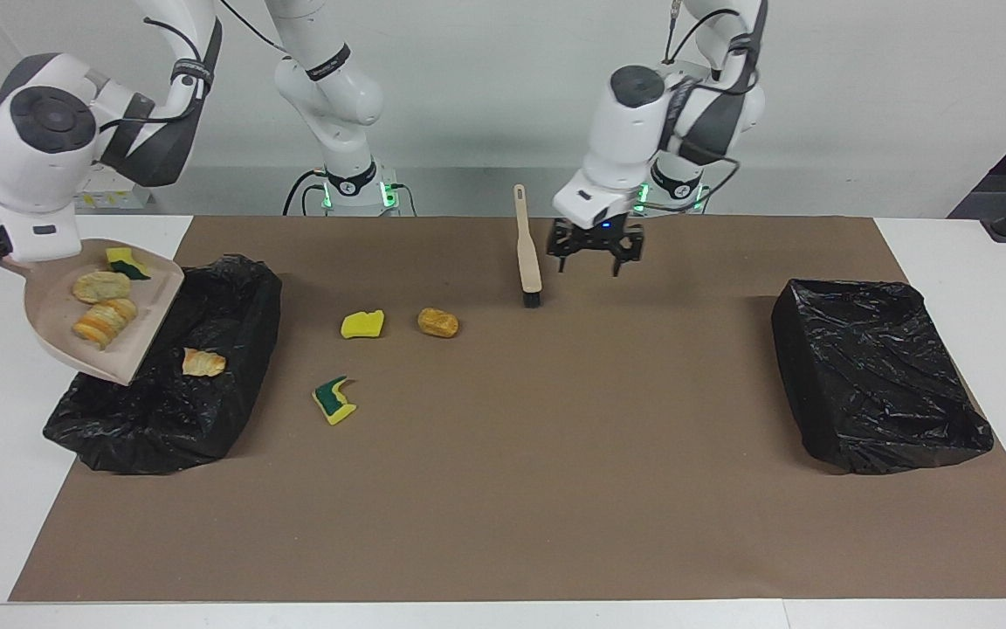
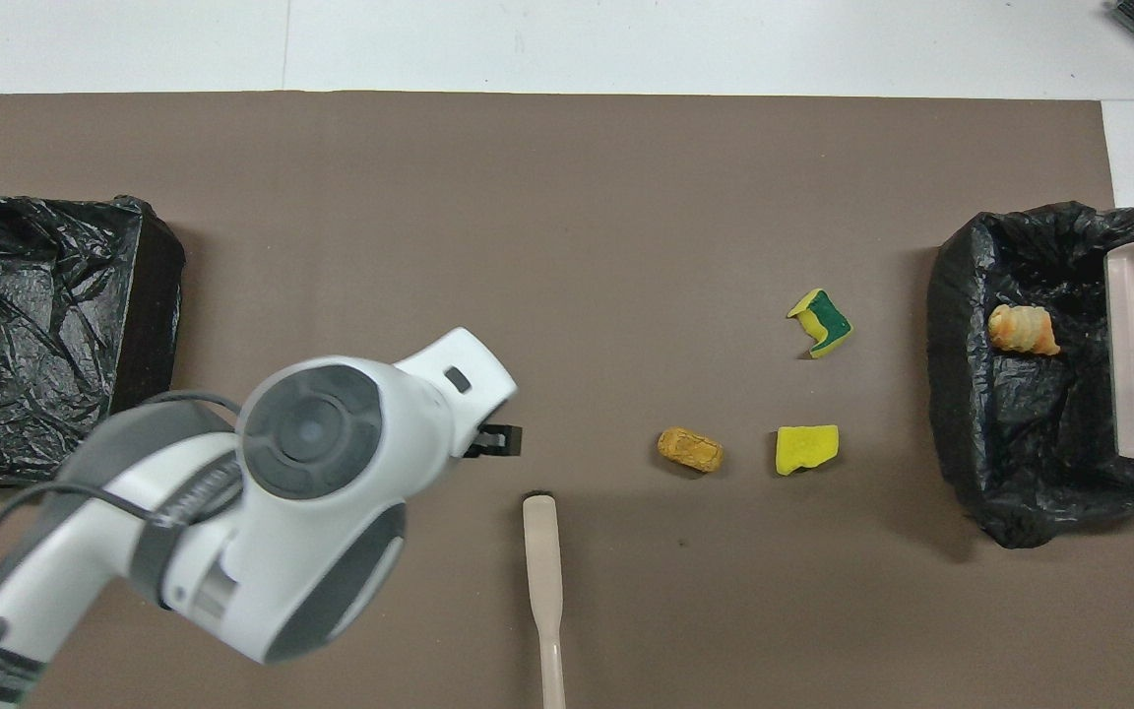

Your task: Sweep and dump trash in bin

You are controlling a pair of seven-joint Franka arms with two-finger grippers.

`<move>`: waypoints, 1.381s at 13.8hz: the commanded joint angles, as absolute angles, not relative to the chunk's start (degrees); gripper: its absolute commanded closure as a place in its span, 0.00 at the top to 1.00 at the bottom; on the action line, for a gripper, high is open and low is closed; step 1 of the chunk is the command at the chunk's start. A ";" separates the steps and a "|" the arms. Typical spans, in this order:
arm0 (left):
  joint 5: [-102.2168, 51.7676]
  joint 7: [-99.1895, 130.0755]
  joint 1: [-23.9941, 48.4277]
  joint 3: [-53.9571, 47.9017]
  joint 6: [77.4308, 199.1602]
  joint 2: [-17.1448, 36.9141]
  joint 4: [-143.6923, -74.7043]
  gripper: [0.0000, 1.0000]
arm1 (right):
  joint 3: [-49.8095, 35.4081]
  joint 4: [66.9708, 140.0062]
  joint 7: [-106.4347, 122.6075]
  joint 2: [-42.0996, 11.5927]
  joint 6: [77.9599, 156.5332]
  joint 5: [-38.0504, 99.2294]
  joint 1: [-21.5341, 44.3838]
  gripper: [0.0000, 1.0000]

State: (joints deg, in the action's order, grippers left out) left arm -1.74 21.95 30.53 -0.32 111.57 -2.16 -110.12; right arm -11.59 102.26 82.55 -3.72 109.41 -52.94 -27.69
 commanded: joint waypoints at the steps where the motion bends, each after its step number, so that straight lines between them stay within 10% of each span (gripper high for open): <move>1: -0.44 14.00 22.97 -1.06 101.10 -1.67 -98.56 1.00 | -11.87 105.82 80.07 -0.79 110.57 -57.65 -25.59 0.00; 7: -0.44 -1.92 8.72 -0.62 85.00 -2.11 -82.72 1.00 | -11.87 114.87 79.20 5.53 112.85 -68.70 -22.76 0.00; 19: -1.85 -6.24 2.11 -0.70 80.07 -2.02 -81.83 1.00 | -11.95 113.73 82.88 9.93 112.15 -54.98 -22.59 0.00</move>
State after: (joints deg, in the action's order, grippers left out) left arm -1.51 -5.03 3.43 -0.05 81.98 -2.96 -83.88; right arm -11.63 112.80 81.50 9.01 111.57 -60.63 -22.17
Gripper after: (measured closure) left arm 0.000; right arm 0.678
